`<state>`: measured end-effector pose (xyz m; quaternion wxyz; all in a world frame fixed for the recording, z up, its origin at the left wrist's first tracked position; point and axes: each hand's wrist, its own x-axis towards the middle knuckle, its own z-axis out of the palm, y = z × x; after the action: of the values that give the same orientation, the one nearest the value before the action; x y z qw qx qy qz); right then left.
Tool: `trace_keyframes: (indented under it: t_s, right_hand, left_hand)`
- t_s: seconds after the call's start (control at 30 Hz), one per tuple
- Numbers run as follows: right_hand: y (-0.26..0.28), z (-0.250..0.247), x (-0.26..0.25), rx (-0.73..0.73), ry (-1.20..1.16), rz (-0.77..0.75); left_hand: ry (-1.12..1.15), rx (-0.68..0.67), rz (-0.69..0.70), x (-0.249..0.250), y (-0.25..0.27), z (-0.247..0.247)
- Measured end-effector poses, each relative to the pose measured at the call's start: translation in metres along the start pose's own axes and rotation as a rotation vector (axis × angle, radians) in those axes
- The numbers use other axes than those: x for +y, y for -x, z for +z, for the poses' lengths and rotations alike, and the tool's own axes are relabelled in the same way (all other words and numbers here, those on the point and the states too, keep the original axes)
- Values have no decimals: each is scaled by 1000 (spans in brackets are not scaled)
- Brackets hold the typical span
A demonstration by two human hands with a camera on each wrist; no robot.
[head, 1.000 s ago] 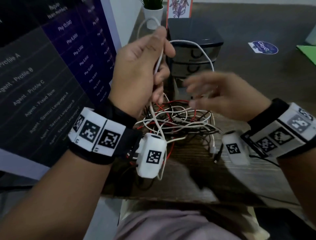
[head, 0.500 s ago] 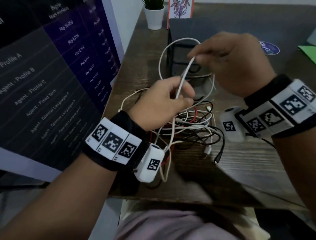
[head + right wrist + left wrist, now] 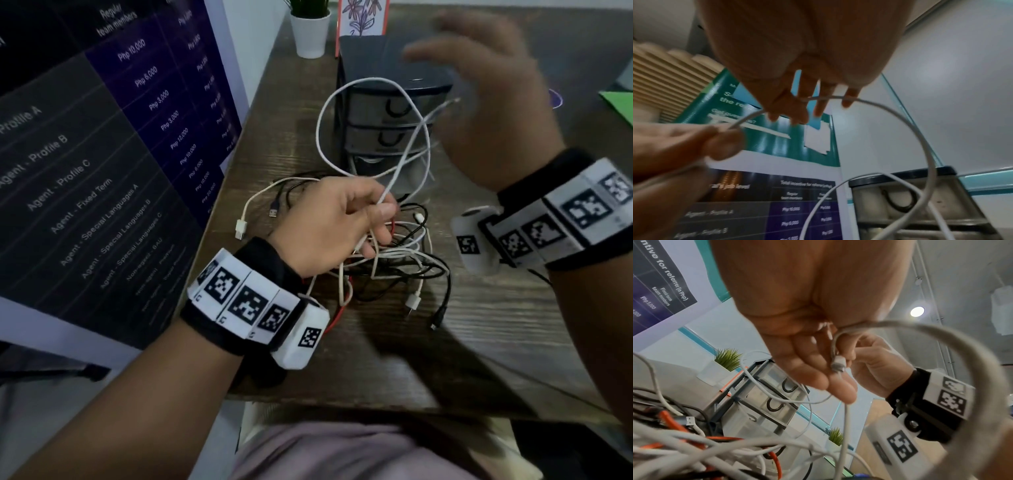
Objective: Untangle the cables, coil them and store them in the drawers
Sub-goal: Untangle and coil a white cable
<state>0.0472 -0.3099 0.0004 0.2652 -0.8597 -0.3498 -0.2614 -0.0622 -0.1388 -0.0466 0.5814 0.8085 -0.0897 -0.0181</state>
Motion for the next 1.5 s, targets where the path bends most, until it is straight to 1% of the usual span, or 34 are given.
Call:
trace_keyframes:
  t_s: [0.03,0.07,0.1,0.13,0.23,0.3,0.33,0.47,0.53,0.6,0.67,0.73,0.77,0.83,0.9,1.0,1.07,1.13,1.17,1.2,1.23,1.27,1.33,1.37,1.43,1.5]
  right_hand:
    - [3,2,-7,-80,-50,-146]
    - [5,3,-14,-185,-93,-236]
    - [8,4,-17,-278,-130,-265]
    - [9,4,-18,-343,-178,-237]
    - [11,-4,-18,-467,-319,-50]
    - [11,-10,-15,-527,-356,-3]
    - [10,-13,-13,-535,-382,22]
    - [8,-19,2,-428,-421,178]
    - [8,-20,9,-368,-397,243]
    - [9,-21,14,-307,-421,309]
    - [9,-22,16,-190,-485,382]
    - [7,-21,18,-100,-543,438]
    - [6,-19,18,-90,-569,454]
    - [4,-15,17,-114,-611,471]
    - [5,-10,15,-159,-607,443]
    - [8,-7,15,-230,-458,346]
    - [9,-6,11,-309,-401,288]
    - [10,-5,5,-387,-380,208]
    - [10,-4,2,-423,-376,167]
    - [10,-3,-2,-455,-384,130]
    - [10,-1,-5,-473,-402,98]
    - [9,0,-7,-472,-431,69]
    - [8,1,-10,-424,-480,28]
    - [8,1,-12,-400,-487,9]
    - [8,2,-13,-374,-472,-31]
    - [9,4,-13,-370,-512,-56]
  left_hand:
    - [36,29,7,1,-1,1]
    - [75,58,12,0,-2,1]
    - [106,82,26,0,-4,1]
    - [126,98,44,-1,-5,1]
    - [123,119,60,-5,-4,-3]
    - [119,120,55,-6,-2,-4]
    - [113,116,56,-7,-2,-4]
    - [109,61,36,-9,1,-2]
    - [119,62,7,-11,1,-1]
    - [92,69,-1,-12,0,0]
    - [62,77,-17,-16,0,1]
    - [19,51,-35,-17,0,4]
    - [-3,28,-33,-17,1,7]
    - [-36,-2,-1,-14,3,11]
    - [-98,56,68,-12,3,9]
    - [-196,269,189,-8,-1,-1]
    - [-252,417,229,-5,-3,-10]
    - [-343,497,258,-2,-5,-17]
    - [-393,505,279,-2,-8,-20]
    - [-429,480,294,-3,-11,-22]
    - [-432,420,288,-1,-13,-23]
    - [-393,337,256,0,-14,-23]
    - [-234,172,173,4,-15,-19]
    - [-187,138,152,4,-15,-17]
    - [-190,159,128,4,-16,-16]
    - [-199,199,103,5,-15,-18]
